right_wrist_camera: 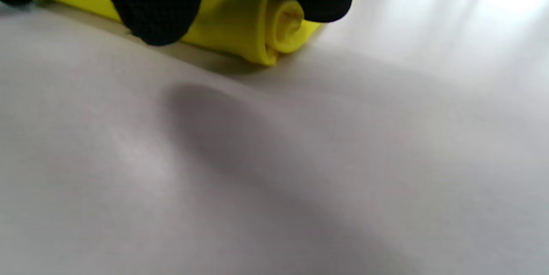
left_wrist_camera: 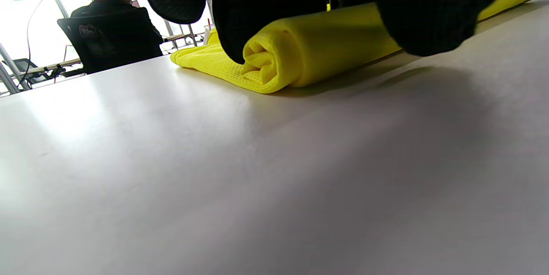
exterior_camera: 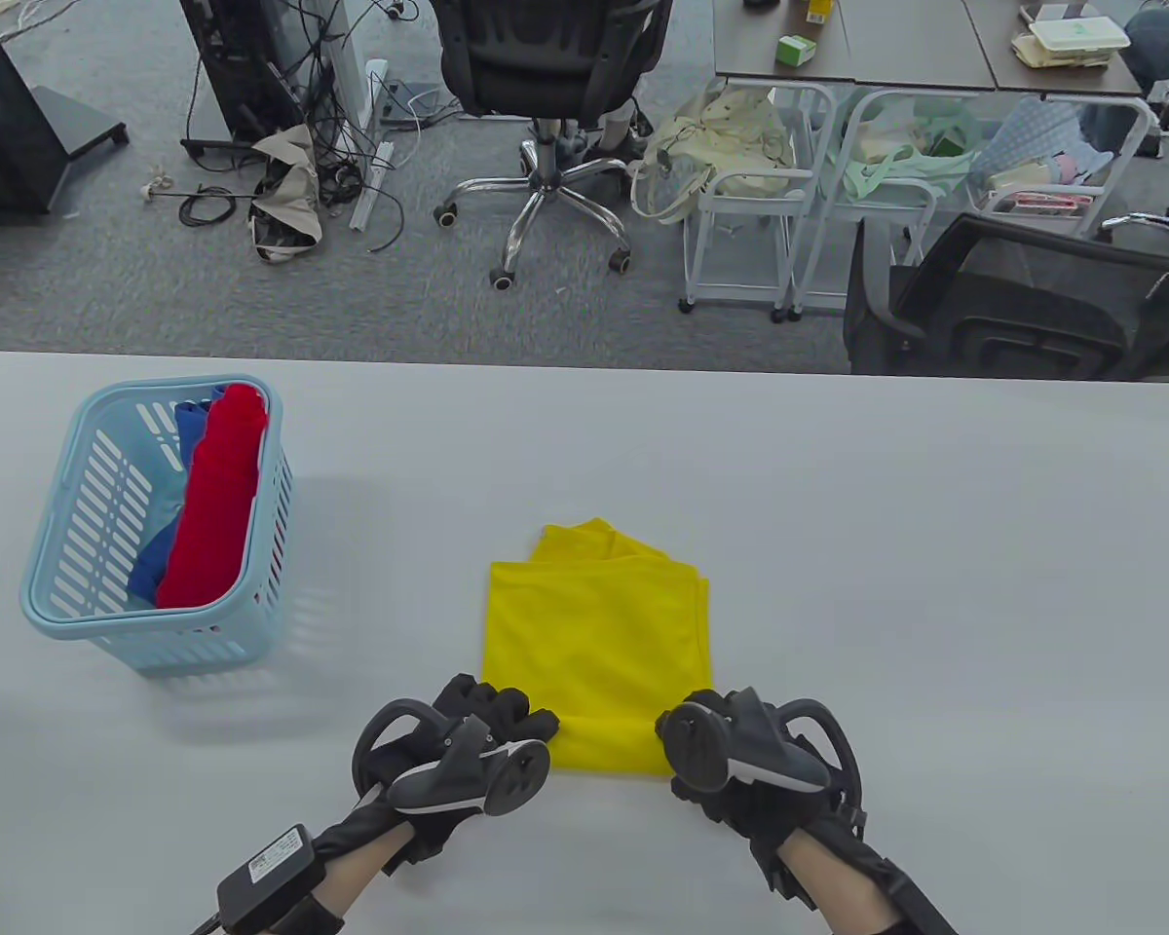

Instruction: Roll t-shirt into tight roll

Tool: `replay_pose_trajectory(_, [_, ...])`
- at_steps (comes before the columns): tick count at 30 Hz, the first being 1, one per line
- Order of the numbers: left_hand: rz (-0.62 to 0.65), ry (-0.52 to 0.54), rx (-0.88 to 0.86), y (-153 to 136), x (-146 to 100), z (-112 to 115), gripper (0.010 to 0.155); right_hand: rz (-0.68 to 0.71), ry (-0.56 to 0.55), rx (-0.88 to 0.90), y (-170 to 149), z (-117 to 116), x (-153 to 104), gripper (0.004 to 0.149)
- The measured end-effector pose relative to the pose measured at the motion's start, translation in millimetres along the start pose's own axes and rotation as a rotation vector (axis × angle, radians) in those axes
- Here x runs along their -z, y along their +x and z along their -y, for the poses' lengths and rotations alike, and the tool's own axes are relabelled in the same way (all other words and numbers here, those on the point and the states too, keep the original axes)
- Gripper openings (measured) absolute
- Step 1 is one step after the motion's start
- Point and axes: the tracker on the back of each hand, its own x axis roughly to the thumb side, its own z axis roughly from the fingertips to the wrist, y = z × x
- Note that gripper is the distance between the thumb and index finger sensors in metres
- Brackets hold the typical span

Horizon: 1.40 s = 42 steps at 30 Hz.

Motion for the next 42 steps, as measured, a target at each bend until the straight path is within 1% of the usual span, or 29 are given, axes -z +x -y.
replay_pose_trajectory(1, [-0.008, 0.001, 0.012, -0.1, 0.6, 0.8, 0.065, -0.006, -0.003, -0.024, 1.2, -1.0, 2.6, 0.075])
replay_pose_trajectory(5, [-0.033, 0.014, 0.048, -0.7, 3.8, 1.8, 0.059, 0.005, -0.042, 0.052, -8.9, 7.6, 6.3, 0.063])
replay_pose_trajectory(7, [-0.033, 0.033, 0.039, -2.3, 4.0, -2.0, 0.051, 0.012, -0.035, 0.106, -12.9, 8.2, 6.0, 0.056])
replay_pose_trajectory(8, [-0.024, 0.044, 0.016, -4.8, 3.7, -5.1, 0.049, 0.026, -0.025, 0.138, -15.9, 9.0, 5.3, 0.054])
replay_pose_trajectory(10, [-0.017, 0.025, -0.083, -11.3, 2.7, -7.8, 0.047, 0.071, 0.003, 0.262, -23.4, 9.7, 2.4, 0.053])
replay_pose_trajectory(12, [-0.021, -0.008, -0.209, -21.9, 2.6, -7.2, 0.047, 0.074, 0.013, 0.390, -31.5, 8.6, -0.5, 0.053])
replay_pose_trajectory(14, [-0.030, -0.027, -0.308, -28.2, 4.6, -4.2, 0.048, 0.001, 0.022, 0.361, -33.8, 7.3, -0.4, 0.052])
replay_pose_trajectory(15, [-0.046, -0.040, -0.330, -29.3, 6.4, -1.4, 0.048, -0.041, 0.019, 0.304, -32.7, 5.6, 1.5, 0.053])
replay_pose_trajectory(16, [-0.059, -0.032, -0.301, -29.2, 6.9, -0.5, 0.049, -0.060, 0.022, 0.283, -31.5, 4.3, 3.0, 0.053])
replay_pose_trajectory(18, [-0.108, 0.015, -0.112, -27.8, 7.0, -0.5, 0.051, -0.107, 0.010, 0.267, -29.9, 3.2, 5.0, 0.055])
replay_pose_trajectory(19, [-0.126, 0.036, -0.048, -27.1, 6.0, -1.2, 0.051, -0.124, 0.006, 0.272, -29.9, 3.3, 5.5, 0.057])
replay_pose_trajectory(22, [-0.183, 0.150, 0.155, -17.4, -3.0, -11.7, 0.052, -0.153, 0.005, 0.281, -32.1, 1.0, 7.3, 0.060])
replay_pose_trajectory(23, [-0.196, 0.227, 0.251, -7.4, -8.7, -19.3, 0.050, -0.149, 0.006, 0.295, -33.7, 0.7, 7.9, 0.060])
replay_pose_trajectory(24, [-0.183, 0.254, 0.281, -1.7, -11.0, -22.9, 0.050, -0.147, 0.006, 0.300, -34.3, 0.6, 8.2, 0.060])
replay_pose_trajectory(25, [-0.156, 0.270, 0.286, 5.8, -13.3, -26.5, 0.050, -0.156, 0.006, 0.307, -34.8, 0.5, 8.4, 0.060])
replay_pose_trajectory(26, [-0.103, 0.255, 0.252, 13.2, -14.6, -28.0, 0.051, -0.159, 0.005, 0.314, -34.8, 0.5, 8.5, 0.060])
replay_pose_trajectory(27, [-0.045, 0.217, 0.197, 18.5, -14.2, -26.9, 0.052, -0.160, 0.005, 0.311, -34.5, 0.6, 8.3, 0.060])
replay_pose_trajectory(29, [0.027, 0.135, 0.129, 22.0, -10.8, -19.0, 0.053, -0.173, 0.000, 0.299, -33.9, 1.0, 7.2, 0.060])
replay_pose_trajectory(30, [0.023, 0.099, 0.128, 21.1, -8.4, -12.9, 0.054, -0.182, -0.004, 0.291, -34.1, 1.8, 6.3, 0.061])
replay_pose_trajectory(32, [0.026, 0.087, 0.157, 17.6, -5.9, -8.2, 0.058, -0.259, -0.045, 0.250, -36.5, 7.5, 0.7, 0.063])
replay_pose_trajectory(33, [0.026, 0.090, 0.154, 15.3, -4.7, -8.2, 0.058, -0.300, -0.082, 0.214, -37.4, 12.4, -3.4, 0.062])
replay_pose_trajectory(35, [0.027, 0.065, 0.090, 12.3, -3.3, -7.3, 0.058, -0.363, -0.188, 0.095, -36.4, 25.5, -14.9, 0.060])
replay_pose_trajectory(36, [0.029, 0.058, 0.078, 11.7, -2.8, -6.5, 0.059, -0.338, -0.217, 0.073, -34.8, 29.3, -18.5, 0.058])
replay_pose_trajectory(37, [0.028, 0.058, 0.084, 11.1, -2.5, -5.9, 0.061, -0.228, -0.234, 0.097, -31.2, 32.3, -21.0, 0.054])
replay_pose_trajectory(39, [0.026, 0.060, 0.098, 11.0, -1.4, -5.0, 0.063, -0.027, -0.195, 0.215, -20.1, 30.4, -19.4, 0.050])
replay_pose_trajectory(40, [0.025, 0.058, 0.098, 11.0, -1.0, -4.7, 0.064, 0.038, -0.166, 0.223, -11.1, 25.5, -16.0, 0.051])
replay_pose_trajectory(42, [0.020, 0.053, 0.099, 10.8, 0.0, -4.2, 0.065, 0.003, -0.111, 0.077, 2.7, 14.1, -9.5, 0.059])
